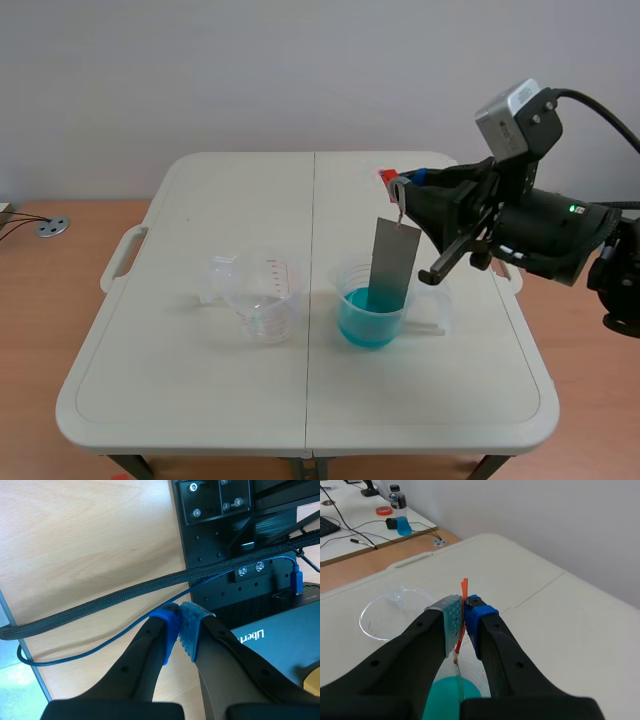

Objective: Hold the metal plate by the orange handle, dip it into the blue solution, take it out and point at it, then put the plate back in the beaker on the left.
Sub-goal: 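Hold the plate still in the solution, then raise the plate and point at it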

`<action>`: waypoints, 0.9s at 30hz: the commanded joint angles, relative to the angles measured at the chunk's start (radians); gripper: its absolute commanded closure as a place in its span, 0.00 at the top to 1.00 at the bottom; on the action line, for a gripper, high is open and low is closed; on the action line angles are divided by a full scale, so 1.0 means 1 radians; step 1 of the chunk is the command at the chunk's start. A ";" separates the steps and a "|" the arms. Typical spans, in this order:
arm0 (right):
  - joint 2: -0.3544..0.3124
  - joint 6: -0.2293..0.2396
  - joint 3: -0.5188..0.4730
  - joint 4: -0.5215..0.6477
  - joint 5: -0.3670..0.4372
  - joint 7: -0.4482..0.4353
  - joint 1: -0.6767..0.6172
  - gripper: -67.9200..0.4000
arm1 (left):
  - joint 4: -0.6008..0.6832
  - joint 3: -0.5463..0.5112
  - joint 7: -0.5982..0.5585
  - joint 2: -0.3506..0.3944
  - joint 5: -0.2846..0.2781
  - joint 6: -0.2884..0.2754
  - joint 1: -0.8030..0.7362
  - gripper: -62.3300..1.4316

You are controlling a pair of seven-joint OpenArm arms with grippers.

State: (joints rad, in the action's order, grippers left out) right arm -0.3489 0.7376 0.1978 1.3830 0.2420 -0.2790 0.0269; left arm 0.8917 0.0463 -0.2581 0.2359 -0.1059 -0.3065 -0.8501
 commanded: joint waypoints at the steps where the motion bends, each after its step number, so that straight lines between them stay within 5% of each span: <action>1: -0.006 0.008 -0.010 0.050 0.012 0.000 0.000 0.02 | 0.003 0.000 -0.006 0.005 -0.003 -0.002 -0.011 0.05; 17: -0.008 0.008 -0.072 0.258 0.100 0.122 -0.033 0.02 | 0.032 -0.008 -0.011 0.017 -0.003 -0.002 -0.011 0.05; 27: -0.008 0.008 -0.076 0.343 0.156 0.207 -0.033 0.02 | 0.124 -0.227 -0.014 0.059 -0.050 -0.002 -0.011 0.05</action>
State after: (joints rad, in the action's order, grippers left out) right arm -0.3492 0.7383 0.1272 1.7039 0.3820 -0.0574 -0.0170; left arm 1.0031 -0.1677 -0.2626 0.2810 -0.1417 -0.3065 -0.8501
